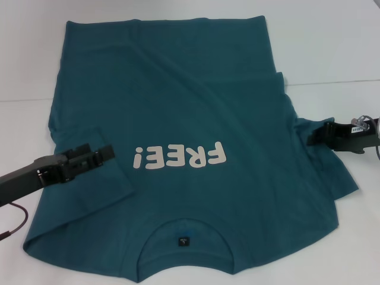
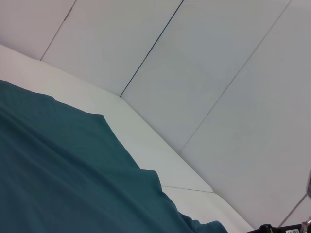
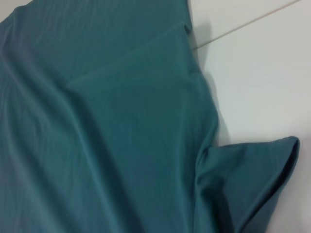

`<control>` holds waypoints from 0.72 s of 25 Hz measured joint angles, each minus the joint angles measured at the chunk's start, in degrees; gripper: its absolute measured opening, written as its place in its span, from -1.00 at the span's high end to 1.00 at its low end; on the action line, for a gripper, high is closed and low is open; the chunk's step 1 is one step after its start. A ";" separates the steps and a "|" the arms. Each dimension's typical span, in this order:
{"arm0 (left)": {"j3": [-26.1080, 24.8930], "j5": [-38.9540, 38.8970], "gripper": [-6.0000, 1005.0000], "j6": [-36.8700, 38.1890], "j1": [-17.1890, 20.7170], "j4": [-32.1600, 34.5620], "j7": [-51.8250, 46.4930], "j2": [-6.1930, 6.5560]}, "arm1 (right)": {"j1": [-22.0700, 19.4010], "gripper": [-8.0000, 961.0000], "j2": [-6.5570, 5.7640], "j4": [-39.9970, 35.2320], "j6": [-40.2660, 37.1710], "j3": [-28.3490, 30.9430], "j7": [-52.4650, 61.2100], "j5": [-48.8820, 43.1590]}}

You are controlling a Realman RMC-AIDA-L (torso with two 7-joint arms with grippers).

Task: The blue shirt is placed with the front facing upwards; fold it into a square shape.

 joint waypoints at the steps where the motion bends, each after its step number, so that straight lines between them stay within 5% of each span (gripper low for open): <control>1: 0.00 0.00 -0.86 0.00 0.00 0.00 0.00 0.00 | -0.03 0.12 -0.05 0.00 -0.01 0.00 0.17 -0.01; 10: 0.00 0.01 -0.86 -0.01 0.00 0.00 -0.01 0.00 | -0.59 0.87 -0.26 -0.02 0.07 0.10 0.81 -0.01; 18: 0.00 0.01 -0.86 0.09 0.18 0.00 -0.24 0.00 | -0.85 0.96 -1.19 -1.01 -0.79 0.38 1.75 0.04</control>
